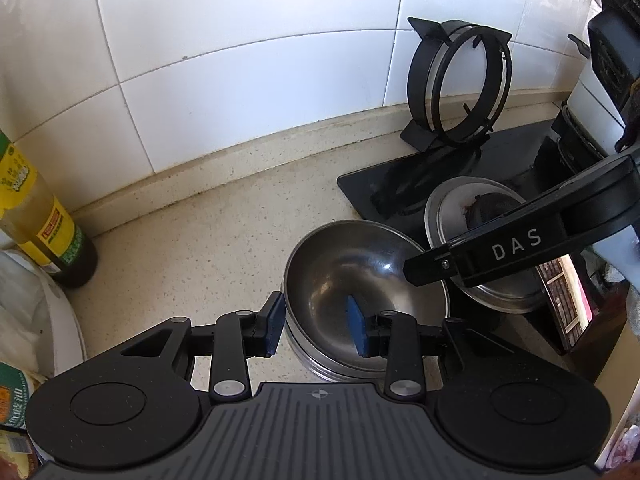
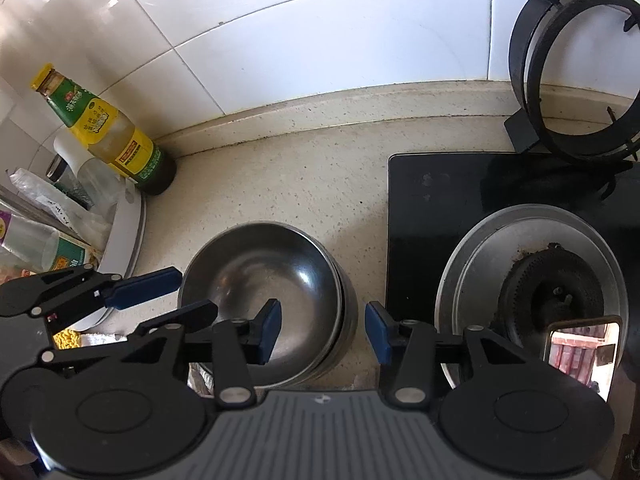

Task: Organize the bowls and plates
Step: 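Open the right tool and pull it back from the bowl stack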

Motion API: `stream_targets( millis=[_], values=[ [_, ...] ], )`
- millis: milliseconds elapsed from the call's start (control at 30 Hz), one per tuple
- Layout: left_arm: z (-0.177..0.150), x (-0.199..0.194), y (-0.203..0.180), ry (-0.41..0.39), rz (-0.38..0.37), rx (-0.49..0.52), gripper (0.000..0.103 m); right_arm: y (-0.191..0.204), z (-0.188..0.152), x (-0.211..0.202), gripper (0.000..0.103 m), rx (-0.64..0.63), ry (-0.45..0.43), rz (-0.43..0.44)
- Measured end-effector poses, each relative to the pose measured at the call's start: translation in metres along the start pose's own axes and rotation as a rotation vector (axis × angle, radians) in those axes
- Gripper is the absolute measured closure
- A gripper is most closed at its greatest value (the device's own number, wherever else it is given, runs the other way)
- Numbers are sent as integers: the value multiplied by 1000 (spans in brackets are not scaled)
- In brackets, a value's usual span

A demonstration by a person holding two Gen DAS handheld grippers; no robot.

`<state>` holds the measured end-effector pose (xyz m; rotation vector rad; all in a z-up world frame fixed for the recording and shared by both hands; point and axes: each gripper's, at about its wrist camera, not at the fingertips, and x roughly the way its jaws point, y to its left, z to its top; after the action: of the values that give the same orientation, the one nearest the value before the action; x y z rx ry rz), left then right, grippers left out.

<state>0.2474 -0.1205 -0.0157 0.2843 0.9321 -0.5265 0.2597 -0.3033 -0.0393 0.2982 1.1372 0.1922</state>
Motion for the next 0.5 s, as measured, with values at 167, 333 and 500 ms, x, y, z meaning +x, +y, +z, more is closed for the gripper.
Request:
stream_targets(
  millis=[167, 333, 500],
  values=[
    [-2, -5, 0, -10, 8, 7, 60, 5, -2, -8, 41, -15, -15, 7],
    [-4, -9, 1, -20, 32, 12, 59, 12, -7, -15, 38, -30, -27, 13],
    [-8, -16, 5, -37, 47, 9, 52, 17, -12, -19, 37, -43, -30, 11]
  ],
)
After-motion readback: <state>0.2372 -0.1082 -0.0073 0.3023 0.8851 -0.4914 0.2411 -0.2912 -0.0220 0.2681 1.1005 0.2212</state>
